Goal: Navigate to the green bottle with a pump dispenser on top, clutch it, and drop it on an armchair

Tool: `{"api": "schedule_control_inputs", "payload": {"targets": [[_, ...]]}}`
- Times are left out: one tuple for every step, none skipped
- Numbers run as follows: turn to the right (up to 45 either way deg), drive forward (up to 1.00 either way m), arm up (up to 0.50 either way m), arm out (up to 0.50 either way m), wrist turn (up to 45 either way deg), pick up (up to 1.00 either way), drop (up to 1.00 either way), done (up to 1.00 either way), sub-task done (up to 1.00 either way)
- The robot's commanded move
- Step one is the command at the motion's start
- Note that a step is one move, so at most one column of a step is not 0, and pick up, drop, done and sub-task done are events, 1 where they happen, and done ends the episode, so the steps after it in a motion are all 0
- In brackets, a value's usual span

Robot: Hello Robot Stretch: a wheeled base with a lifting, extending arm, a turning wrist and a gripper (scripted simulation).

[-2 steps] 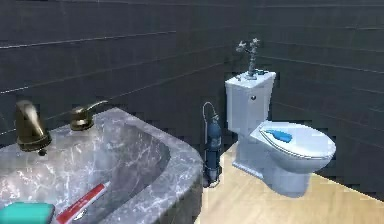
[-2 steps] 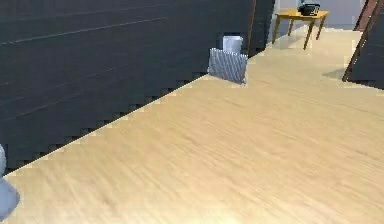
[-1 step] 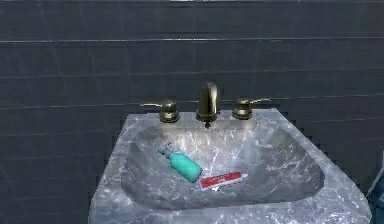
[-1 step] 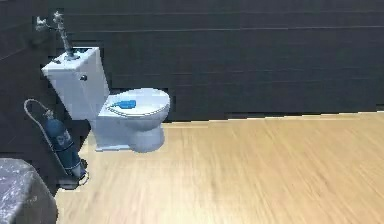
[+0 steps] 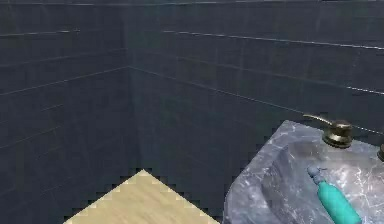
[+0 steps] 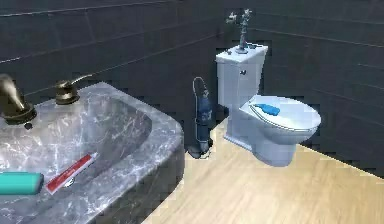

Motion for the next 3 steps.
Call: {"api": "schedule_control_inputs", "payload": {"targets": [[-36.0, 0.00, 0.00, 0.00, 0.0, 0.00, 0.00, 0.00, 0.00], [0.0, 0.00, 0.50, 0.00, 0.0, 0.00, 0.00, 0.00, 0.00], [0.0, 0.00, 0.38, 0.00, 0.0, 0.00, 0.00, 0.00, 0.00]]}}
